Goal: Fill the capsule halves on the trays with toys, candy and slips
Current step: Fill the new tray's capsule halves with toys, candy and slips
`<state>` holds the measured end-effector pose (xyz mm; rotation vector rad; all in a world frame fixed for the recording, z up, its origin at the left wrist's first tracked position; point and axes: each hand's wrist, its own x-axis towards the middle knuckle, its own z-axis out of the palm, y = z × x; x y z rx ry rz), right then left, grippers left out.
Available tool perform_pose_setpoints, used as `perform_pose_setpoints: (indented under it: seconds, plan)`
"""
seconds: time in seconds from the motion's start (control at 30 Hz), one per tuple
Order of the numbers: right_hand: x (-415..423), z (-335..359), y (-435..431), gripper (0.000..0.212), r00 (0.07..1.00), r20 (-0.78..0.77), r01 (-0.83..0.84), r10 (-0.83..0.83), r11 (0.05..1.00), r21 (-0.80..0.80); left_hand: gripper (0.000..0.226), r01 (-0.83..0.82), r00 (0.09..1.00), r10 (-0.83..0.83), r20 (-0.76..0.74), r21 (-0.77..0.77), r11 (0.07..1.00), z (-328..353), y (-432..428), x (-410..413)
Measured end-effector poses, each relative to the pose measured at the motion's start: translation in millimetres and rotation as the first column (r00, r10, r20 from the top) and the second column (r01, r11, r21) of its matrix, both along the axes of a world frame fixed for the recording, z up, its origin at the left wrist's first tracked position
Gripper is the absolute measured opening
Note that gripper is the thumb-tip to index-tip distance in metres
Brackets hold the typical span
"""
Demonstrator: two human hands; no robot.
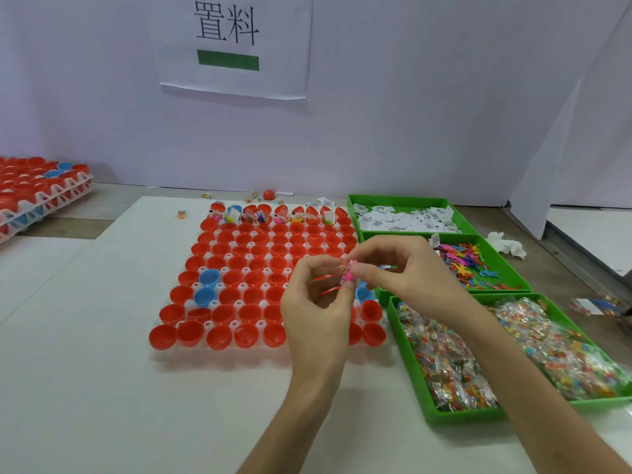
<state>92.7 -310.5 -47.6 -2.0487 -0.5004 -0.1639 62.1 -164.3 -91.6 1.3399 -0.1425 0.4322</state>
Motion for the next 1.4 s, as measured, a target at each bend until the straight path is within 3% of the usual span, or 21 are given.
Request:
perform_pose_setpoints:
  seconds: [0.13, 0.33, 0.43, 0.53, 0.7, 1.0, 1.4]
  plan:
    - [-2, 3, 0, 0.008, 1.000, -0.003, -0.021, 0.021, 0.999, -0.042, 0.023, -0.021, 0.999, 0.021, -0.025, 0.004, 1.000, 0, 1, -1]
    - [1, 14, -4, 0.009, 1.000, -0.018, 0.000, -0.001, 0.999, -0.046, 0.027, -0.055, 0.997, 0.051, 0.050, 0.095, 0.994, 0, -3, -5]
    - [21, 29, -13, 0.009, 0.985, 0.029, 0.168, -0.167, 0.986, -0.006, 0.032, -0.116, 0.985, 0.091, 0.150, 0.170, 0.979, 1, -8, -11]
    - [63, 38, -19, 0.008, 0.942, 0.057, 0.335, -0.331, 0.940, -0.067, 0.021, -0.074, 0.965, -0.003, 0.262, 0.284, 0.956, 1, -14, -16]
    - [131, 24, -9, 0.015, 0.918, 0.010, 0.378, -0.396, 0.868, -0.324, 0.012, -0.025, 0.890, -0.206, 0.407, 0.495, 0.869, 0, -18, -24]
    - [182, -9, 0, 0.011, 0.891, 0.020, 0.419, -0.453, 0.807, -0.416, 0.011, -0.026, 0.893, -0.156, 0.422, 0.395, 0.918, 3, -15, -19]
    - [186, -15, 3, 0.005, 0.866, 0.051, 0.463, -0.497, 0.761, -0.455, 0.011, -0.002, 0.901, -0.168, 0.400, 0.392, 0.920, 7, -16, -23]
